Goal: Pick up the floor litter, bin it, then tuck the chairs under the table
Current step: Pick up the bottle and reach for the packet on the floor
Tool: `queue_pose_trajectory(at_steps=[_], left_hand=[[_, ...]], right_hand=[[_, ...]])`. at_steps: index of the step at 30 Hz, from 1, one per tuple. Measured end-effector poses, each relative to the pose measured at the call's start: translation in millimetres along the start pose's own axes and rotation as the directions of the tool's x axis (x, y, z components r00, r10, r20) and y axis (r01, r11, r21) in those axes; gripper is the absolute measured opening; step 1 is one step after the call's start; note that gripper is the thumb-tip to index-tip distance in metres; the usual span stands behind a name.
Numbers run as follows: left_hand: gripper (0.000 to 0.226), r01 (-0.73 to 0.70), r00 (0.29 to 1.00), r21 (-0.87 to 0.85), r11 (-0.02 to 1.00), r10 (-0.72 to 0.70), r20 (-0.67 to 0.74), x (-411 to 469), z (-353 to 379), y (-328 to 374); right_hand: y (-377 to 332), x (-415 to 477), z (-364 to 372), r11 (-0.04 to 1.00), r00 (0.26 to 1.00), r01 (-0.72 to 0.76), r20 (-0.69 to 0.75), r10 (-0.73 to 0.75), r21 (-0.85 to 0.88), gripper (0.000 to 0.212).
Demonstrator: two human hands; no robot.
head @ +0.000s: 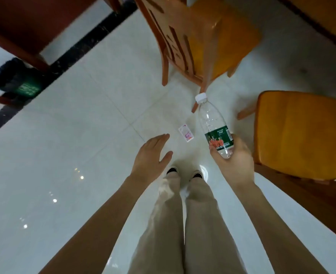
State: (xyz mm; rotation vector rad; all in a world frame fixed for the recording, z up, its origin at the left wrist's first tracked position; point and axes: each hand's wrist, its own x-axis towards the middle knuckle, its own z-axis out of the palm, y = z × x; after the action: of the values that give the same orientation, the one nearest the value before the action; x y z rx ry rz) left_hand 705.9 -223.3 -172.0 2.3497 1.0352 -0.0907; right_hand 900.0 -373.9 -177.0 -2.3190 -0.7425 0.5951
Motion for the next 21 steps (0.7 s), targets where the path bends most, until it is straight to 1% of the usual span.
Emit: queue_pose_trajectory(at_steps=[4,5,8,10,14,16,19,21], left_hand=[[0.052,-0.020,0.997,0.003,1.000,0.020,0.074,67,71,-53],[0.052,-0.003,0.996,-0.009,1.000,0.004,0.089,83,93,-68],[0.051,0.109,0.988,-0.079,0.991,-0.099,0.115,126,161,-108],[0.051,0.140,0.984,-0.102,0.985,-0.126,0.127,154,206,-134],[0.053,0.106,0.983,-0.080,0.991,-0.092,0.159,212,295,-184],[0.053,0.120,0.982,-0.107,0.987,-0.103,0.156,241,337,-206],[0.051,0.216,0.975,-0.230,0.949,-0.196,0.108,281,392,-237],[0.049,0.221,0.975,-0.253,0.942,-0.206,0.086,303,423,-254]], right_hand=[[57,37,78,0.997,0.997,-0.080,-0.019,0.080,0.011,0.046],[74,47,99,0.995,0.995,-0.100,-0.019,0.100,0.003,0.046],[124,74,161,0.990,0.990,-0.142,-0.024,0.142,-0.008,0.043],[157,91,201,0.988,0.988,-0.154,-0.018,0.154,-0.019,0.043],[222,125,271,0.988,0.989,-0.149,0.001,0.150,-0.044,0.050],[252,144,302,0.989,0.991,-0.133,-0.002,0.133,-0.063,0.050],[295,169,344,0.990,0.992,-0.122,-0.001,0.122,-0.066,0.046],[319,185,368,0.989,0.991,-0.137,-0.003,0.137,-0.051,0.045]])
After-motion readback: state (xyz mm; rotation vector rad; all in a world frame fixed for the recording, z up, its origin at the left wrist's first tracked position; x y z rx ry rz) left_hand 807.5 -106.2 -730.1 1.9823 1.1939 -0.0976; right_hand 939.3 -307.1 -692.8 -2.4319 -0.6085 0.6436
